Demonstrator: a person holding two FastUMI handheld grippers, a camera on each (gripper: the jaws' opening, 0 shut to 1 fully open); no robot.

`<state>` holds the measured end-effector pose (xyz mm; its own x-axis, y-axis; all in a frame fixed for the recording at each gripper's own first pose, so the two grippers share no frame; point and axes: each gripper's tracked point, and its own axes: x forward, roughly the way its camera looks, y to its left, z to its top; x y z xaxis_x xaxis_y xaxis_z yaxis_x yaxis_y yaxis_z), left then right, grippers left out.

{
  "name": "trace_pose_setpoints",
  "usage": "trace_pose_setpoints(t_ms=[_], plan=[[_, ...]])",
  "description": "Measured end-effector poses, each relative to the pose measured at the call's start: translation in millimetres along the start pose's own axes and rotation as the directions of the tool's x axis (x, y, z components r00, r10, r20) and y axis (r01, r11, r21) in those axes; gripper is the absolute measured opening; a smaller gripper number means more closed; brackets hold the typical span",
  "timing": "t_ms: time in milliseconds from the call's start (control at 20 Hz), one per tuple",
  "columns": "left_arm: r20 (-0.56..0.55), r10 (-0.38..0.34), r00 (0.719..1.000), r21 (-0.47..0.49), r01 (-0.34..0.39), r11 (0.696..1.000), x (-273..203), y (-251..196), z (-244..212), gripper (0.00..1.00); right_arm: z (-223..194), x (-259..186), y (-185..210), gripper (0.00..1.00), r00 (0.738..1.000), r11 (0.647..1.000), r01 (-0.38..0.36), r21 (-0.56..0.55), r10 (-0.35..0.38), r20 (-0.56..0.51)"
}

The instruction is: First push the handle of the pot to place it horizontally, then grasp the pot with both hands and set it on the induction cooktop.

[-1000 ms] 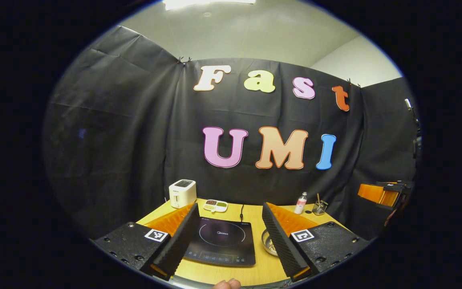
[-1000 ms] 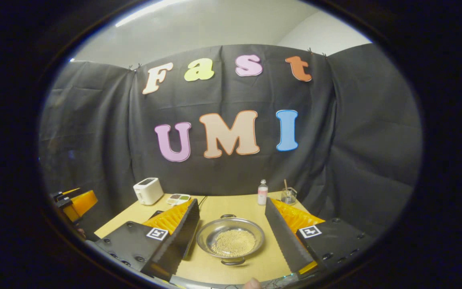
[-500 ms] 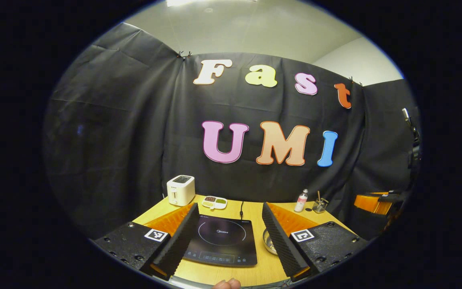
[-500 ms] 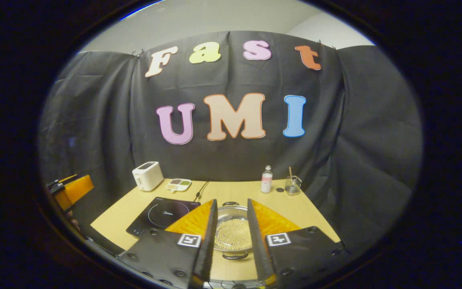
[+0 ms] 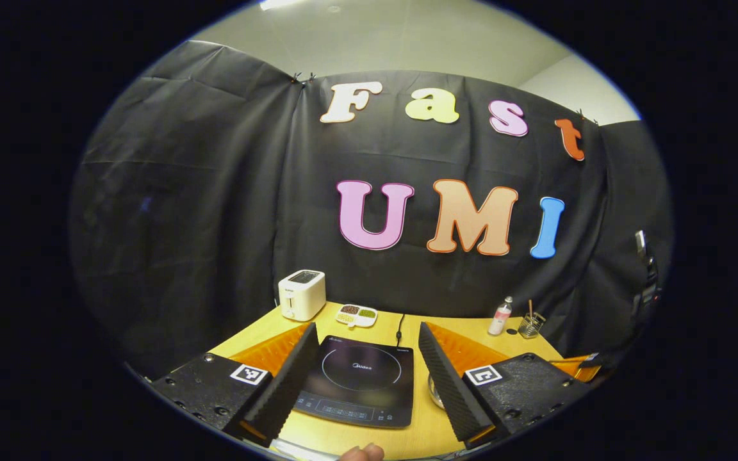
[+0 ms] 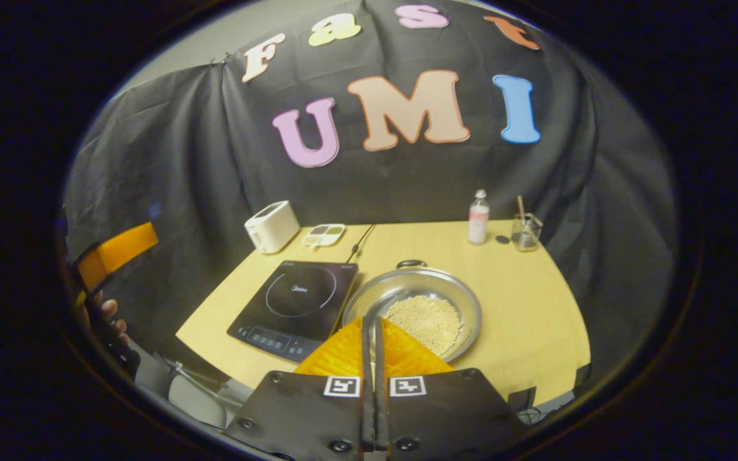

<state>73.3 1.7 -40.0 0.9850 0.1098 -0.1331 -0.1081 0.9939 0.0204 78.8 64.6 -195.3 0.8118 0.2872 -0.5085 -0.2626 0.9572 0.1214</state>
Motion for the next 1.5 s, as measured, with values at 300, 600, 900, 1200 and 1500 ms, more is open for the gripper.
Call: trace_pose_setpoints(t_ms=[300, 600, 900, 1200, 1500], plan=[[-0.053, 0.113, 0.992, 0.026, -0.111, 0.993, 11.0, -5.5, -12.1, 0.93, -50.4, 49.2, -0.2, 0.03, 0.976, 0.989, -0.138, 0.049, 0.144, -0.162], [-0.07, 0.137, 0.988, 0.054, -0.134, 0.99, 22.2, -9.0, -14.3, 0.96, -110.0, 70.0, 2.3, 0.0, 0.926, 0.98, -0.169, 0.106, 0.194, -0.324], [-0.098, 0.153, 0.983, 0.027, -0.151, 0.988, 30.5, 6.8, -21.5, 0.97, -159.2, 87.4, 7.2, 0.0, 0.872, 0.989, -0.136, 0.057, 0.147, -0.466], [-0.123, 0.145, 0.982, 0.037, -0.141, 0.989, 36.0, 11.8, -28.0, 0.96, -176.1, 97.4, -9.9, 0.03, 0.849, 0.996, -0.075, 0.047, 0.088, -0.521], [-0.127, 0.129, 0.984, 0.031, -0.126, 0.992, 39.6, 8.0, -29.5, 0.96, -179.4, 94.3, -28.4, 0.03, 0.842, 0.997, -0.028, 0.069, 0.061, -0.535]])
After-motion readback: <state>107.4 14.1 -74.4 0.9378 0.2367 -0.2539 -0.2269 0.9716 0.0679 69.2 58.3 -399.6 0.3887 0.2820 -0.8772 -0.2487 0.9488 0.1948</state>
